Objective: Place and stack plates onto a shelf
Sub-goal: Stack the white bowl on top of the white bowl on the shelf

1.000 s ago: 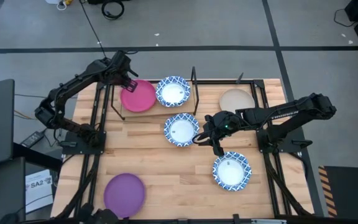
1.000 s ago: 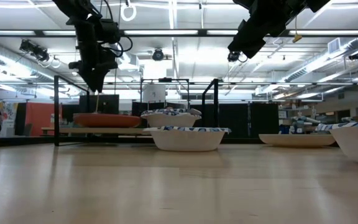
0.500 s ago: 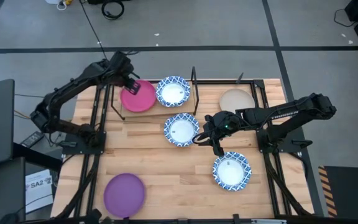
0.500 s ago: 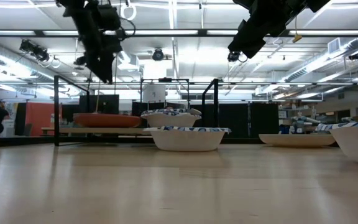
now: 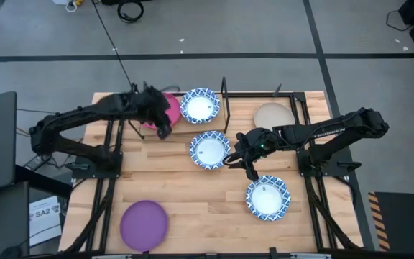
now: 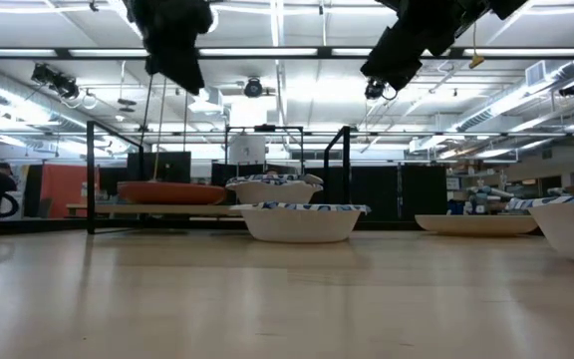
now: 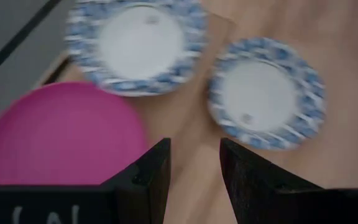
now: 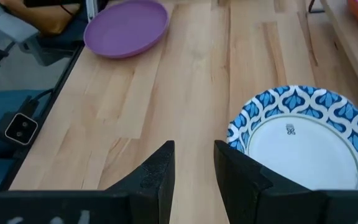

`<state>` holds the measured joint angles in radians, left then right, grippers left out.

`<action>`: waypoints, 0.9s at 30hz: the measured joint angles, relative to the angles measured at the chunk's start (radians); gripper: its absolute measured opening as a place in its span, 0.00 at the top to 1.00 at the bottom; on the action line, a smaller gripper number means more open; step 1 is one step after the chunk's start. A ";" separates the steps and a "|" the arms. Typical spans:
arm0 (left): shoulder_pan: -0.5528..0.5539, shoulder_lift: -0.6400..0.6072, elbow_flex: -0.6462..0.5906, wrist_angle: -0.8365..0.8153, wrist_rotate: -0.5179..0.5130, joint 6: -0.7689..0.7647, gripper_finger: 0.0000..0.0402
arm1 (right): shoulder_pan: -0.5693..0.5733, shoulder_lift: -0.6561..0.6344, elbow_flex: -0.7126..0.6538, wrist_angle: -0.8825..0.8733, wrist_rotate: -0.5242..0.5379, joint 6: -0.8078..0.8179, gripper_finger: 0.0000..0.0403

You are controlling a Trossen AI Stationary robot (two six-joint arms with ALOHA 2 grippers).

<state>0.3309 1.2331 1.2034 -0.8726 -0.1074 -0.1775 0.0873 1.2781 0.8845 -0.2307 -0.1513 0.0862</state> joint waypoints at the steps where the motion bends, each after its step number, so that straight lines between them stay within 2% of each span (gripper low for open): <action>1: -0.038 0.000 0.000 0.001 0.000 -0.004 0.64 | 0.002 0.000 0.000 0.011 0.000 0.000 0.71; 8: -0.285 0.010 0.000 0.081 -0.003 -0.051 0.64 | 0.028 0.000 0.000 0.057 0.000 -0.041 0.71; 14: -0.438 0.010 0.000 0.184 -0.049 -0.105 0.64 | 0.038 0.000 0.000 0.092 0.024 -0.064 0.71; 21: -0.527 0.011 0.000 0.227 -0.083 -0.108 0.64 | 0.038 0.009 0.002 0.109 0.025 -0.120 0.71; 27: -0.539 0.011 0.000 0.227 -0.101 -0.116 0.64 | 0.037 0.107 0.086 0.096 0.028 -0.195 0.71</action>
<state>-0.2077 1.2438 1.2034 -0.6454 -0.2080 -0.2932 0.1244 1.3847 0.9706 -0.1351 -0.1238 -0.1090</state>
